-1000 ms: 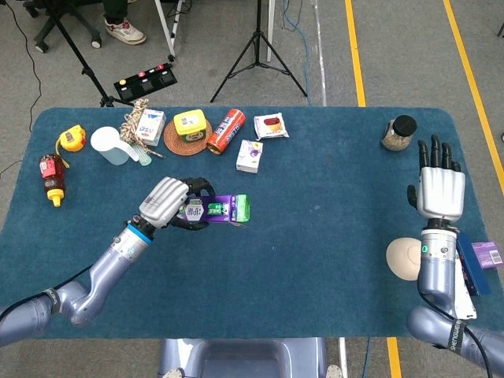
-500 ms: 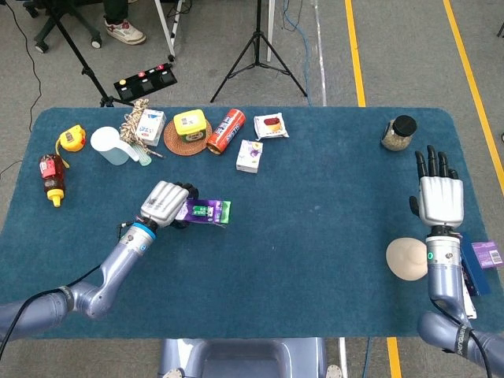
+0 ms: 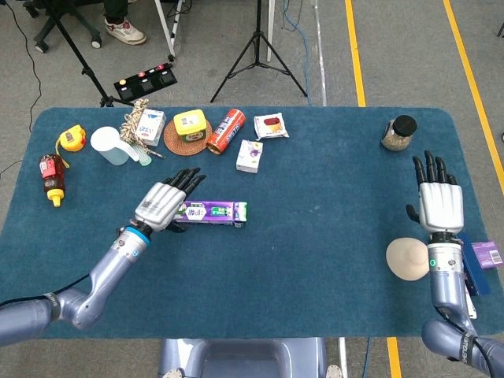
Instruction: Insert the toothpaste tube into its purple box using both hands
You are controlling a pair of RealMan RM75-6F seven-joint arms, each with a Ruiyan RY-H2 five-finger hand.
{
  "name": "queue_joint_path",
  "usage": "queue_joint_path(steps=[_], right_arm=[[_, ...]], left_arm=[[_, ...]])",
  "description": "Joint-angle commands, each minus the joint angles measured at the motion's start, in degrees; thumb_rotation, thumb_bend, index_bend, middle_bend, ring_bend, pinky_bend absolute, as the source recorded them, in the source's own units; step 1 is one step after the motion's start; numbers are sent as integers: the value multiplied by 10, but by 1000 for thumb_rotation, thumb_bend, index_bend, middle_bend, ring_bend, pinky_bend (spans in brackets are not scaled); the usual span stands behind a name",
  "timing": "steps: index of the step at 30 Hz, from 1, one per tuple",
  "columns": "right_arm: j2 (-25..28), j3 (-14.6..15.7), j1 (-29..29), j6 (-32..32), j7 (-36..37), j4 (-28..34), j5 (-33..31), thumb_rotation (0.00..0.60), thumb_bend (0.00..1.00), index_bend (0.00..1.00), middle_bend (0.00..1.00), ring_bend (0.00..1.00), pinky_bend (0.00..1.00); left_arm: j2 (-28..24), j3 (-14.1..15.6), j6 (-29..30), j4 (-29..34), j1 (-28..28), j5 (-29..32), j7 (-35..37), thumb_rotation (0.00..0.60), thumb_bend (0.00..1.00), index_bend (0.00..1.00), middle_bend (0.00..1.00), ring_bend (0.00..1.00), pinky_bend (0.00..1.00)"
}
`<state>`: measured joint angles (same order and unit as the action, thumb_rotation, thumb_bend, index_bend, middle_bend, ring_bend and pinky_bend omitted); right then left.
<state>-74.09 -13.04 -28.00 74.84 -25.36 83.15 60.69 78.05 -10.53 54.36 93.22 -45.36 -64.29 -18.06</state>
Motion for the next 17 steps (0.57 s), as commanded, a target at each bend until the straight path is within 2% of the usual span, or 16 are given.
queue_joint_path(steps=[1, 5, 9, 13, 17], right_arm=[[14, 18, 20, 22, 37, 18, 50, 600, 187, 25, 17, 36, 252], [25, 43, 41, 49, 79, 25, 111, 600, 10, 25, 17, 35, 224], [39, 75, 70, 85, 126, 25, 183, 600, 0, 25, 16, 32, 200], [51, 99, 94, 108, 153, 41, 219, 600, 0, 25, 14, 31, 182], [58, 118, 122, 137, 170, 53, 251, 600, 0, 25, 7, 26, 164]], left_arm=[[-102, 22, 74, 98, 71, -51, 43, 600, 85, 0, 0, 0, 200], [-175, 56, 138, 141, 142, -81, 84, 600, 51, 0, 0, 0, 149], [-236, 102, 209, 150, 226, -127, 152, 600, 45, 0, 0, 0, 130], [-259, 133, 260, 135, 285, -160, 211, 600, 45, 0, 0, 0, 124], [-258, 156, 315, 101, 338, -198, 260, 600, 46, 0, 0, 0, 124]])
